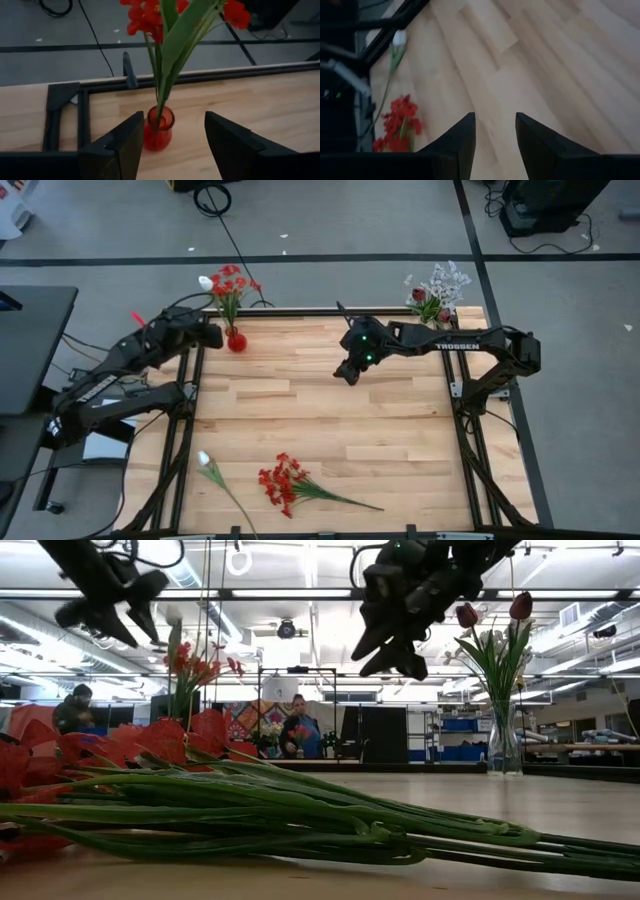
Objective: Sort flowers into vase by color
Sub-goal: Put the red flowers into the red vase
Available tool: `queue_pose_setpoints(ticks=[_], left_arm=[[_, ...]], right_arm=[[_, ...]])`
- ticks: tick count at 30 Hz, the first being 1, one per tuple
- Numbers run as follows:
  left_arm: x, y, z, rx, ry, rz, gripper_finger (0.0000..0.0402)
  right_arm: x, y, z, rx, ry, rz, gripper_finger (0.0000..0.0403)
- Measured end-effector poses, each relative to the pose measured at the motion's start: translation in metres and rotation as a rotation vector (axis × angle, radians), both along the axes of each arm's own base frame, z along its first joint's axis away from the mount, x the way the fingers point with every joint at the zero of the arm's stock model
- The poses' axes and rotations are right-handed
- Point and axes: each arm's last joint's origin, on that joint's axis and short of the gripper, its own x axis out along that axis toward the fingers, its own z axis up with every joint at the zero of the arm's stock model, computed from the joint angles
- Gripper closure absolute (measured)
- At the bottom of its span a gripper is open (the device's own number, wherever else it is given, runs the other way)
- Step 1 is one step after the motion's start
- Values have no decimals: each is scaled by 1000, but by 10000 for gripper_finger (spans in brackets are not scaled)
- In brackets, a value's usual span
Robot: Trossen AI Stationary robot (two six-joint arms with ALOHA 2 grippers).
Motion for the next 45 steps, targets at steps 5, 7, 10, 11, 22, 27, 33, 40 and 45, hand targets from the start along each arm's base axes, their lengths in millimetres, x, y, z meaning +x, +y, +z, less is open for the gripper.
queue_pose_setpoints(ticks=[5,7,10,11,22,27,33,40,45], left_arm=[[-10,-14,24,-38,-17,-34,189],[-9,-18,30,-54,-46,-64,197],[0,-22,31,-100,-89,-128,220],[5,-23,31,-115,-100,-155,228],[73,-54,15,-230,-14,-476,271],[81,-65,8,-253,46,-541,271],[77,-78,3,-271,162,-672,271],[71,-92,-8,-354,214,-709,271],[71,-106,-25,-370,254,-803,272]], right_arm=[[3,11,0,-31,-9,72,256],[4,18,0,-52,-7,84,259],[7,30,0,-110,2,79,272],[8,34,1,-126,1,84,277],[12,87,1,-150,8,147,295],[17,113,7,-138,-67,75,296],[25,140,18,-210,-244,-10,296],[30,168,17,-250,-332,-15,296],[32,199,-11,-211,-249,66,296]])
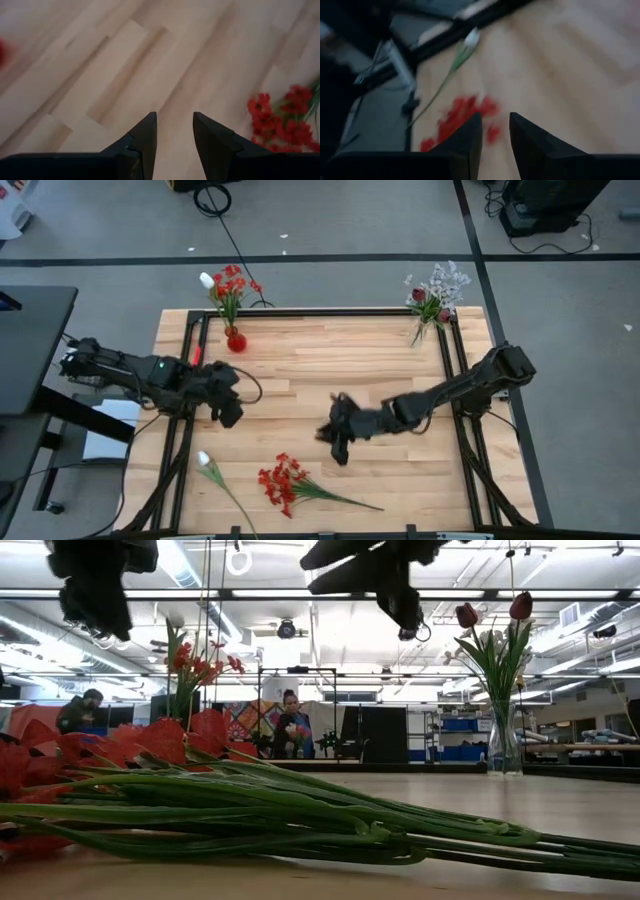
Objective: Sort flowers into vase by color
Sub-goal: Put the red flowers into the red vase
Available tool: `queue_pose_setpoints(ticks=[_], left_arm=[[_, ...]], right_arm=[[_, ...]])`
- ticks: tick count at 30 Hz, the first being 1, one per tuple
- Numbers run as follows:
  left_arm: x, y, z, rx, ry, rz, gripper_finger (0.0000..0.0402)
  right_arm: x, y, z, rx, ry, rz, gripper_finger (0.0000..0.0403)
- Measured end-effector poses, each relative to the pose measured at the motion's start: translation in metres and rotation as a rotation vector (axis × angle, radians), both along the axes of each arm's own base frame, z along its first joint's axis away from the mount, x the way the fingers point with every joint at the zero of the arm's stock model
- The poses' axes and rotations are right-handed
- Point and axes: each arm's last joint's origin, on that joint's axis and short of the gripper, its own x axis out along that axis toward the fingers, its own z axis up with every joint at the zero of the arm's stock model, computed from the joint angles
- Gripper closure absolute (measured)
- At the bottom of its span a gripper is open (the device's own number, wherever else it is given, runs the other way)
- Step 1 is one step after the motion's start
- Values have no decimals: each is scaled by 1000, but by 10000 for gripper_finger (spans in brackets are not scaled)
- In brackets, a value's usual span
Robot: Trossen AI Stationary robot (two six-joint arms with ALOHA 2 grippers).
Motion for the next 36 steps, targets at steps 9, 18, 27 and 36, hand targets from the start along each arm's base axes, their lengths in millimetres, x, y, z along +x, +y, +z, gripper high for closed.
queue_pose_setpoints(ticks=[9,18,27,36], left_arm=[[2,-29,-22,-79,-72,-97,272],[-2,-45,-26,-148,-109,-108,272],[-3,-45,-26,-133,-126,-77,272],[-3,-45,-27,-127,-119,-74,272]], right_arm=[[-7,75,-68,80,215,176,296],[9,130,-91,-126,315,368,277],[32,133,-99,-254,382,266,202],[40,104,-111,-122,502,299,241]])
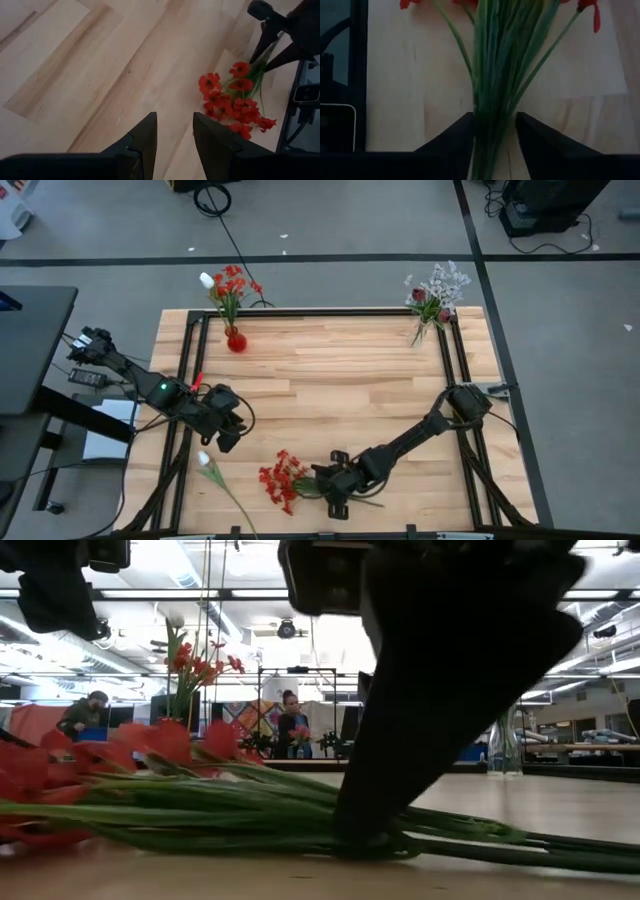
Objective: Sort flowers into vase by color
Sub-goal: Put the red flowers into the red vase
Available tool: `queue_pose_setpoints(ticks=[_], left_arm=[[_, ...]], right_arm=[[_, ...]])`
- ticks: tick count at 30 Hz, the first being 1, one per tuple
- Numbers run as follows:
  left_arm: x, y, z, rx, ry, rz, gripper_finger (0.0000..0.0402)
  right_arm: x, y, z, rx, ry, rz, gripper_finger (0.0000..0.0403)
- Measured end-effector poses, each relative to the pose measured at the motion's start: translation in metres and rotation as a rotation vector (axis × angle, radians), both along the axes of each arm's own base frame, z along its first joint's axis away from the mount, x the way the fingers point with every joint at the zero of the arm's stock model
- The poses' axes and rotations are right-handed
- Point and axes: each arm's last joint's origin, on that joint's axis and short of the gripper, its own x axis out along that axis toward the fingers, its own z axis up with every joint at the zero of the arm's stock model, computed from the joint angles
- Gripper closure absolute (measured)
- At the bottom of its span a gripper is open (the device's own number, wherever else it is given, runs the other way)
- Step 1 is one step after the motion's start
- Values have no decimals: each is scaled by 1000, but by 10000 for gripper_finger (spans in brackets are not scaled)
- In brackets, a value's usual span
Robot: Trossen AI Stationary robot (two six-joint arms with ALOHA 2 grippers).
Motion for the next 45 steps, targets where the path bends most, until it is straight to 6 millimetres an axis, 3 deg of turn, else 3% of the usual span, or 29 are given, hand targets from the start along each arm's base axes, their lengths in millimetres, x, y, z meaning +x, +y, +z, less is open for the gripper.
queue_pose_setpoints(ticks=[3,9,12,16,20,23,29,35,45], left_arm=[[0,0,0,-1,0,2,272],[0,0,0,-19,-6,47,272],[0,1,0,-5,-14,64,272],[-3,5,0,19,-18,140,272],[-7,10,1,56,-52,228,272],[-6,12,6,114,-134,256,271],[1,19,22,200,-316,267,271],[-3,33,51,304,-551,355,269],[14,57,79,424,-730,421,176]], right_arm=[[4,-9,0,30,27,-14,277],[12,-29,4,62,38,-148,386],[15,-46,15,-19,-44,-419,387],[18,-76,48,-101,-236,-747,394],[22,-106,81,-157,-417,-924,394],[31,-126,112,-194,-551,-862,394],[47,-176,163,-119,-783,-560,394],[51,-230,179,-11,-884,-327,394],[49,-268,196,50,-1063,-68,395]])
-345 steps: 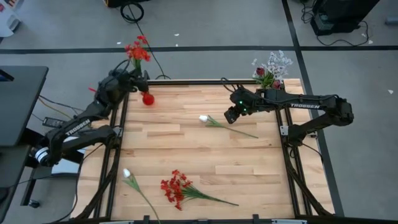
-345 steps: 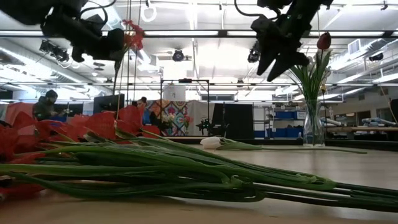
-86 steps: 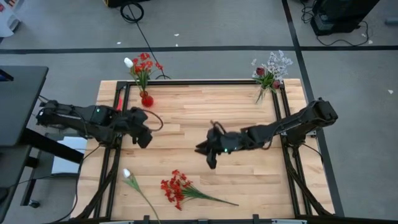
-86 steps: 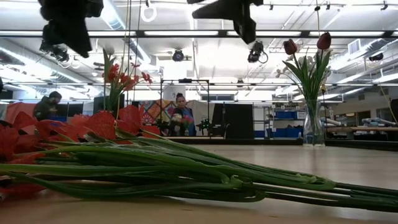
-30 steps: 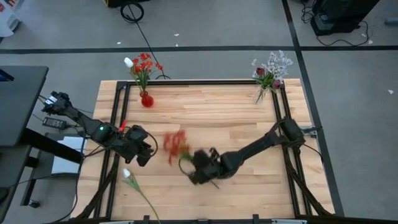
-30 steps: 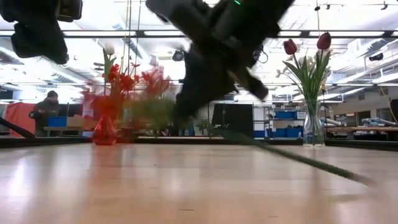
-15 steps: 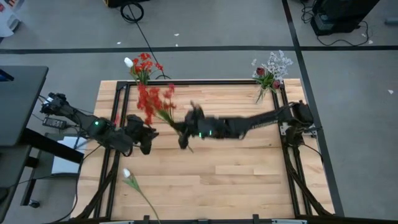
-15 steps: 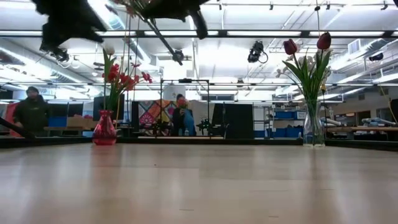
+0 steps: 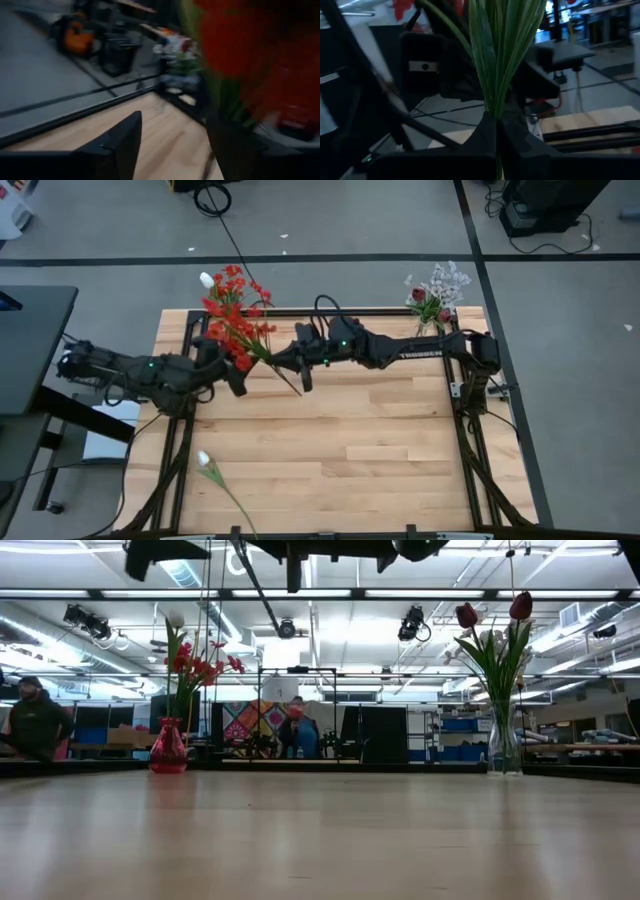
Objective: Sort flowers into vase by color
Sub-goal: Put the red flowers into the red vase
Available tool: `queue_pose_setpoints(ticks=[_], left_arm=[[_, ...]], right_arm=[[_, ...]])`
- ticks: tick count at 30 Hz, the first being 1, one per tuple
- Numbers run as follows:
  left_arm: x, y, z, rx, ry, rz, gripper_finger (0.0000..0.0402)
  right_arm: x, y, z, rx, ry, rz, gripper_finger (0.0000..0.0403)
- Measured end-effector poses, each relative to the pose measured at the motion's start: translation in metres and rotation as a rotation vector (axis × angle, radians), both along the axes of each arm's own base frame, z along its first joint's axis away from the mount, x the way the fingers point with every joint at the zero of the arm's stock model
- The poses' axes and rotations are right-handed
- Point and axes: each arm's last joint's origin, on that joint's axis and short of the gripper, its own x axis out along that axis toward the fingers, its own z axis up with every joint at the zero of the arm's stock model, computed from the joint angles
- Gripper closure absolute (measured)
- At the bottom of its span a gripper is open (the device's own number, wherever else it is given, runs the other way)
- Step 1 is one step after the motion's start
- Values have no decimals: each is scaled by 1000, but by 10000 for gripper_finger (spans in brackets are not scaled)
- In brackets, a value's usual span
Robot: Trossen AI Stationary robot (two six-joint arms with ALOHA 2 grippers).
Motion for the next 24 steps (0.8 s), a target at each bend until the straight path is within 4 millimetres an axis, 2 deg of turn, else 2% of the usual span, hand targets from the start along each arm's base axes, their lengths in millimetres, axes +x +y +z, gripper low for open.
queue_pose_setpoints(ticks=[4,9,12,19,22,24], left_arm=[[13,5,3,57,-12,-77,165],[19,10,0,42,0,-53,178],[19,13,1,19,-20,-51,199],[19,15,0,7,-25,-43,282],[18,16,-1,9,-10,-4,286],[18,15,-2,20,4,-12,270]], right_arm=[[-2,-10,1,-4,-5,33,395],[-5,-26,0,32,8,34,395],[-7,-33,0,27,6,56,395],[-8,-44,-1,23,7,20,395],[-9,-51,1,33,-15,-30,395],[-10,-57,4,31,-48,-93,395]])
